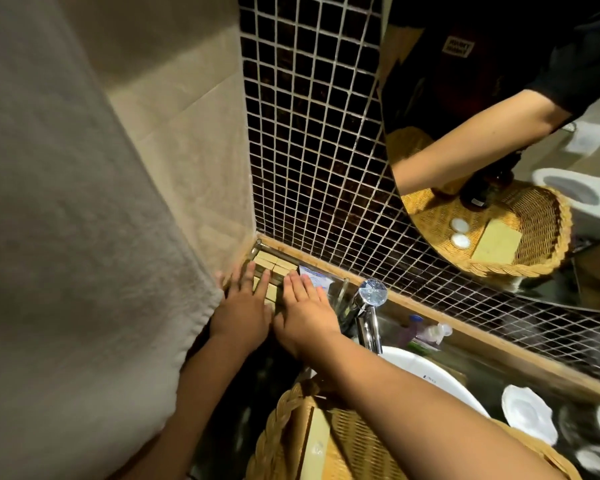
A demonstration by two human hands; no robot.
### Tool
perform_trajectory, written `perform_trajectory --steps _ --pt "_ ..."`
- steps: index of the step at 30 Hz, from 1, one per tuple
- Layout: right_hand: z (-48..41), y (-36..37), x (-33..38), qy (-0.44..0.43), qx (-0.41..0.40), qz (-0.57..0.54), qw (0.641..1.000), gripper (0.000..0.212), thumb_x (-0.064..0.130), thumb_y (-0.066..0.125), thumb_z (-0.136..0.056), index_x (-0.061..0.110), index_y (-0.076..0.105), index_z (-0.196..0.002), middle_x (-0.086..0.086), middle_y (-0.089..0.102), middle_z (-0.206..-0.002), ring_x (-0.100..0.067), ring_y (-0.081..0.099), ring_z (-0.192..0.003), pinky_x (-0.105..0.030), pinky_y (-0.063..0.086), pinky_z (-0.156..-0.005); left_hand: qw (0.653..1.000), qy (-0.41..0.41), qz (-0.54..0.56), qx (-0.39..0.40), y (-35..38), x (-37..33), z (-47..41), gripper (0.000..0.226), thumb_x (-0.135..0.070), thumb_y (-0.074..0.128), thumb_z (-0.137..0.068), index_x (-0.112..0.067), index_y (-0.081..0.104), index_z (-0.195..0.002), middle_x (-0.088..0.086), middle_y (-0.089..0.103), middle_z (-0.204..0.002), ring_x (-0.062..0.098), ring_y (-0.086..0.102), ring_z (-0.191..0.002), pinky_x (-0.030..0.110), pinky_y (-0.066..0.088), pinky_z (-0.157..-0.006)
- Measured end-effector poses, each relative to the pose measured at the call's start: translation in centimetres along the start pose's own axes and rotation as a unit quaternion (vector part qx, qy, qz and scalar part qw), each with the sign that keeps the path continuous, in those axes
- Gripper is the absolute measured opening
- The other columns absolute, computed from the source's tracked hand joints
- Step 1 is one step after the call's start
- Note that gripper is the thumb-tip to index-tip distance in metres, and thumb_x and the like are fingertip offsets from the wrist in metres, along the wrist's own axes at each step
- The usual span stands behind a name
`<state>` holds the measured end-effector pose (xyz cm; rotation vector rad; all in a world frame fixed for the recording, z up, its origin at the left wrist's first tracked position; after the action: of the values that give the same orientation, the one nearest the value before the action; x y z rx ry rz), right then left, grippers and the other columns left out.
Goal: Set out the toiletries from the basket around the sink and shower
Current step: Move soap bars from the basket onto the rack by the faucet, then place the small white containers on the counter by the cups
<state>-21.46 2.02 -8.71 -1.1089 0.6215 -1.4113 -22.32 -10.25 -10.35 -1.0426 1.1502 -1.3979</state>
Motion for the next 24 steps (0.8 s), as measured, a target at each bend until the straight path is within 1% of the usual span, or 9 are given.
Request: perform_trajectory --steps 2,4,8,10,12,14,18,21,24 --pt "0.8 -0.7 -0.1 0.008 0.013 0.004 1.0 0.071 0.04 0.027 -0.102 0.013 -0.006 -0.159 -0.004 -0.014 -0.167 -0.02 -0.013 -0.153 -0.04 -0.006 -0.123 0.999 -0.016 0.034 -0.004 -1.5 -0.1 1.0 0.065 -0.043 0.033 -0.101 -0.027 0.008 -0.158 0.008 -0.001 -0.166 0.03 -0.006 -0.152 0.047 -0.006 -0.116" --pt "2.2 -2.2 0.0 0.005 -0.003 0.006 1.0 0.071 0.038 0.028 -0.102 0.012 -0.004 -0.159 -0.006 -0.013 -0.167 -0.021 -0.011 -0.153 -0.039 -0.004 -0.124 0.999 -0.008 0.028 -0.02 -3.1 -0.5 1.7 0.064 -0.045 0.033 -0.099 -0.03 0.013 -0.158 0.006 0.005 -0.166 0.03 -0.001 -0.152 0.052 -0.001 -0.118" --pt "7.4 -6.2 -0.5 -0.04 -0.121 0.044 0.991 0.068 0.04 0.027 -0.102 0.009 0.007 -0.159 -0.01 0.001 -0.167 -0.024 0.001 -0.154 -0.04 0.003 -0.124 0.997 0.022 0.045 -0.062 -6.9 -2.3 3.4 0.061 -0.048 0.031 -0.098 -0.031 0.019 -0.156 0.003 0.014 -0.165 0.028 0.007 -0.151 0.06 -0.003 -0.118" --pt "11.0 -7.3 -1.3 -0.057 -0.152 0.07 0.984 0.07 0.042 0.023 -0.099 0.007 0.013 -0.159 -0.012 0.01 -0.166 -0.026 0.009 -0.153 -0.041 0.008 -0.124 0.994 0.038 0.055 -0.092 -8.8 -3.9 5.4 0.061 -0.048 0.034 -0.097 -0.03 0.026 -0.154 0.002 0.023 -0.163 0.025 0.017 -0.15 0.059 -0.004 -0.118" --pt "14.5 -7.3 -2.8 -0.059 -0.156 0.081 0.983 0.075 0.044 0.018 -0.093 0.006 0.019 -0.158 -0.014 0.015 -0.165 -0.028 0.015 -0.152 -0.042 0.013 -0.124 0.989 0.06 0.054 -0.125 -9.8 -5.6 8.1 0.059 -0.049 0.04 -0.093 -0.029 0.04 -0.148 0.004 0.041 -0.154 0.024 0.036 -0.141 0.061 0.0 -0.117" --pt "18.1 -6.5 -5.0 -0.047 -0.151 0.084 0.984 0.074 0.042 0.025 -0.094 0.004 0.021 -0.157 -0.016 0.017 -0.164 -0.03 0.019 -0.151 -0.043 0.017 -0.123 0.985 0.095 0.05 -0.135 -9.7 -7.8 10.5 0.055 -0.049 0.047 -0.09 -0.026 0.05 -0.141 0.006 0.049 -0.146 0.026 0.044 -0.134 0.063 0.005 -0.115" --pt "24.2 -2.4 -9.1 -0.036 -0.09 0.073 0.993 0.073 0.039 0.038 -0.094 0.008 0.018 -0.158 -0.016 0.017 -0.165 -0.032 0.023 -0.15 -0.045 0.023 -0.122 0.977 0.172 0.03 -0.122 -8.1 -12.3 14.4 0.05 -0.048 0.049 -0.091 -0.027 0.053 -0.137 0.007 0.051 -0.142 0.029 0.044 -0.132 0.061 0.014 -0.113" --pt "26.9 1.7 -11.8 -0.023 -0.027 0.077 0.996 0.074 0.036 0.044 -0.097 0.011 0.013 -0.159 -0.013 0.012 -0.166 -0.031 0.02 -0.15 -0.039 0.017 -0.121 0.962 0.258 0.022 -0.083 -5.4 -15.4 17.2 0.05 -0.045 0.052 -0.088 -0.024 0.057 -0.133 0.007 0.055 -0.139 0.03 0.048 -0.128 0.059 0.022 -0.112" --pt "28.3 4.9 -14.0 0.006 0.02 0.06 0.998 0.072 0.035 0.044 -0.098 0.011 0.014 -0.159 -0.013 0.014 -0.166 -0.031 0.025 -0.149 -0.034 0.025 -0.118 0.941 0.336 -0.014 -0.04 -2.4 -18.0 18.9 0.051 -0.045 0.058 -0.084 -0.023 0.06 -0.13 0.009 0.059 -0.134 0.031 0.052 -0.123 0.054 0.027 -0.111"
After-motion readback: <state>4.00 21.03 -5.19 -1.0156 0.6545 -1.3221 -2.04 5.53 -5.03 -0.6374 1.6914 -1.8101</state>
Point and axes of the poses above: each hand's wrist, its own z-axis away from the middle knuckle, its own y-axis out of the palm, x = y × z, the point moved 4 cm from there along -z, towards the middle knuckle
